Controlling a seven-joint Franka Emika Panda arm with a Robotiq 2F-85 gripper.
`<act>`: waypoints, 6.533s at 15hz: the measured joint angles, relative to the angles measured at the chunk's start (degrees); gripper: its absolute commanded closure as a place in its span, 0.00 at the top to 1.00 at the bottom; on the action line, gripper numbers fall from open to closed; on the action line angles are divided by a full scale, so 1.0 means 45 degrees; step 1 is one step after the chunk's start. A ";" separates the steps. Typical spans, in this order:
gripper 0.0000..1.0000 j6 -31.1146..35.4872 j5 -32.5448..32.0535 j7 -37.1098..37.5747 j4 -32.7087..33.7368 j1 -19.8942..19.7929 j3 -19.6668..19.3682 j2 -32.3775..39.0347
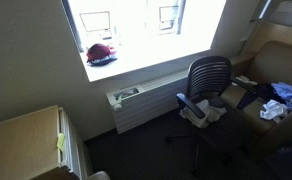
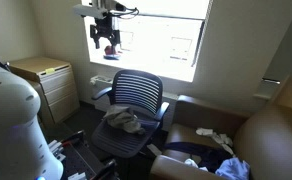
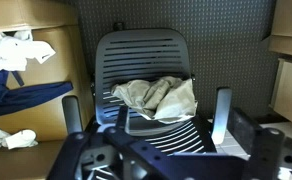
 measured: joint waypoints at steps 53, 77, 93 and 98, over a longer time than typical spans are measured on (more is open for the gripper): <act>1.00 1.1576 -1.1748 0.8118 0.3532 -0.6619 -0.4103 1.4883; 1.00 1.6197 -0.3460 0.0593 0.7503 -0.6541 -0.3367 1.9310; 1.00 1.2347 -0.1043 0.1763 1.1328 -0.5347 -0.2097 2.2995; 1.00 1.2297 -0.0623 0.2162 1.2295 -0.5026 -0.1624 2.3997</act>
